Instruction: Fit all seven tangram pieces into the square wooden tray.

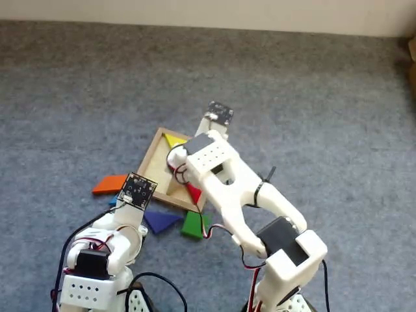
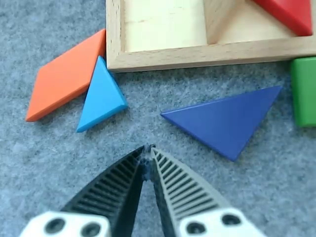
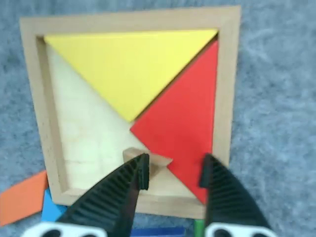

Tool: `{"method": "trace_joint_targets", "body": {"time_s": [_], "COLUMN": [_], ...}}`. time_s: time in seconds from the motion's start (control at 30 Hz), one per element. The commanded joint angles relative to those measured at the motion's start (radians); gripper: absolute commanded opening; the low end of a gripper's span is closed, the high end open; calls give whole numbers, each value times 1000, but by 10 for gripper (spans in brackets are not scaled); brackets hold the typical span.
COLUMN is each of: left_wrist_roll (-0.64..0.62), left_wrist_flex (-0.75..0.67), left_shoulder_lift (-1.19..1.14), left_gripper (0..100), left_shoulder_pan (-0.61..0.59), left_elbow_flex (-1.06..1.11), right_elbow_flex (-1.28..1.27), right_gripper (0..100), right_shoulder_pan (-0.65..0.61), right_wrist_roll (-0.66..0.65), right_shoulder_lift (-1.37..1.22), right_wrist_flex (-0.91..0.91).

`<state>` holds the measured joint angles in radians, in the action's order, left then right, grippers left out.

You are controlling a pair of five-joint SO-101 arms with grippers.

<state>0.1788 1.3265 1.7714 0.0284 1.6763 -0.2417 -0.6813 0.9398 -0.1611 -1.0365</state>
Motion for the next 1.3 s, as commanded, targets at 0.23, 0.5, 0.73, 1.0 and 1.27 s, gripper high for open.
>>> {"method": "trace_joint_targets", "body": {"time_s": [0.23, 0.5, 0.73, 1.0, 1.27], "left_wrist_roll": [-5, -5, -5, -5, -5], "left_wrist_flex": [5, 5, 5, 5, 5], "left_shoulder_lift": [58, 58, 58, 58, 58], "left_gripper": [6, 6, 6, 6, 6], "left_shoulder_pan": [-8, -8, -8, -8, -8], "left_elbow_flex": [19, 19, 19, 19, 19], "right_elbow_flex": [81, -22, -82, -21, 67], "right_gripper": [5, 5, 5, 5, 5], "right_shoulder_pan": [67, -22, -25, -18, -18], "right_wrist_roll": [-146, -149, -206, -273, -273], "right_shoulder_lift": [76, 22, 24, 24, 21], "right_wrist_flex": [47, 91, 42, -99, -84]}}
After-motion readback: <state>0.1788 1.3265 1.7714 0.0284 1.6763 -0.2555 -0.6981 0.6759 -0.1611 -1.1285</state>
